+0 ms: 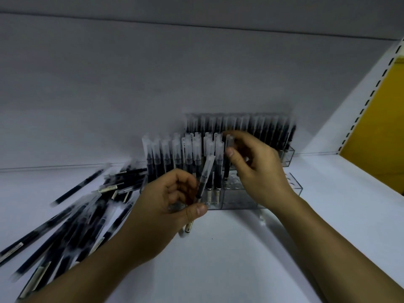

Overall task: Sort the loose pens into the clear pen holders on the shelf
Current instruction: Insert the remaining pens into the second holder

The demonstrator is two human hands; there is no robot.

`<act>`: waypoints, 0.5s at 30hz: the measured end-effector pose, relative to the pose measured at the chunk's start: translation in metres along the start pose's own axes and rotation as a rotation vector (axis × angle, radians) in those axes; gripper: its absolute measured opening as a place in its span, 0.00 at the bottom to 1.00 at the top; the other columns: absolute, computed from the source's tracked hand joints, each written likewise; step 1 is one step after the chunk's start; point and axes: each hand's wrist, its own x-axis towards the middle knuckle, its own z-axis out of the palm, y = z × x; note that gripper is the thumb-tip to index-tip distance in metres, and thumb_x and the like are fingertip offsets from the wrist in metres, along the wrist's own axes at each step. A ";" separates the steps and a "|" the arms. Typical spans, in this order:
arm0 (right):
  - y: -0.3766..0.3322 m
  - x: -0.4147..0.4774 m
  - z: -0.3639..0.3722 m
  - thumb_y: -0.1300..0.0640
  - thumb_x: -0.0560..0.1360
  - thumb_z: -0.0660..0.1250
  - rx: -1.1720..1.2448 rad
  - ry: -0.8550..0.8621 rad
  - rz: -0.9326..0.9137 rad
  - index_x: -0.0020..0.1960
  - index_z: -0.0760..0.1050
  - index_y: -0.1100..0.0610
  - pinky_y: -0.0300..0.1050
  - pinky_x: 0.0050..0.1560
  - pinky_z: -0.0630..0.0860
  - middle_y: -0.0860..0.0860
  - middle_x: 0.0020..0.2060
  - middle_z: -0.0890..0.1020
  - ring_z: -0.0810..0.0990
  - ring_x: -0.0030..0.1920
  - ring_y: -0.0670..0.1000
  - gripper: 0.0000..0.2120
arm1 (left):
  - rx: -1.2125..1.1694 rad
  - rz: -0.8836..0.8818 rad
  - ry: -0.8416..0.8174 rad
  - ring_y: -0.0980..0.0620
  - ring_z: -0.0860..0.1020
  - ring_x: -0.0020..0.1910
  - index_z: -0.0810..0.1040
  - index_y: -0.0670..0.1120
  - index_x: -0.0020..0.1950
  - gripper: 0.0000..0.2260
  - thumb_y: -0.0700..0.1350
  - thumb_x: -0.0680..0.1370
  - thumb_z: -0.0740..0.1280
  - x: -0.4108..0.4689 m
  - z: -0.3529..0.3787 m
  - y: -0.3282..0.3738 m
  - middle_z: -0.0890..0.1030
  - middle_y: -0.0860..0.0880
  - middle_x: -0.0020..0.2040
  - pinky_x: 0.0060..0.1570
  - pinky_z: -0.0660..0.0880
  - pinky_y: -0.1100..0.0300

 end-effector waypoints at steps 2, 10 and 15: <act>-0.002 -0.001 -0.001 0.54 0.81 0.68 0.044 0.056 0.016 0.70 0.74 0.50 0.32 0.44 0.74 0.42 0.45 0.80 0.79 0.46 0.43 0.17 | 0.000 0.000 0.006 0.33 0.78 0.38 0.79 0.53 0.45 0.12 0.42 0.68 0.78 0.000 0.000 0.002 0.81 0.42 0.41 0.36 0.79 0.35; -0.028 -0.012 -0.005 0.49 0.75 0.74 0.554 -0.012 -0.064 0.50 0.81 0.55 0.51 0.28 0.75 0.54 0.38 0.83 0.76 0.31 0.59 0.10 | 0.025 0.025 0.033 0.39 0.79 0.38 0.78 0.54 0.43 0.16 0.36 0.68 0.78 0.000 -0.003 0.004 0.80 0.44 0.39 0.37 0.80 0.40; -0.034 -0.015 0.003 0.53 0.72 0.77 0.657 -0.135 -0.040 0.47 0.82 0.60 0.46 0.24 0.76 0.54 0.37 0.85 0.75 0.25 0.61 0.11 | 0.098 0.049 0.016 0.48 0.79 0.38 0.78 0.56 0.44 0.17 0.36 0.69 0.78 -0.002 -0.003 0.004 0.79 0.48 0.39 0.38 0.81 0.49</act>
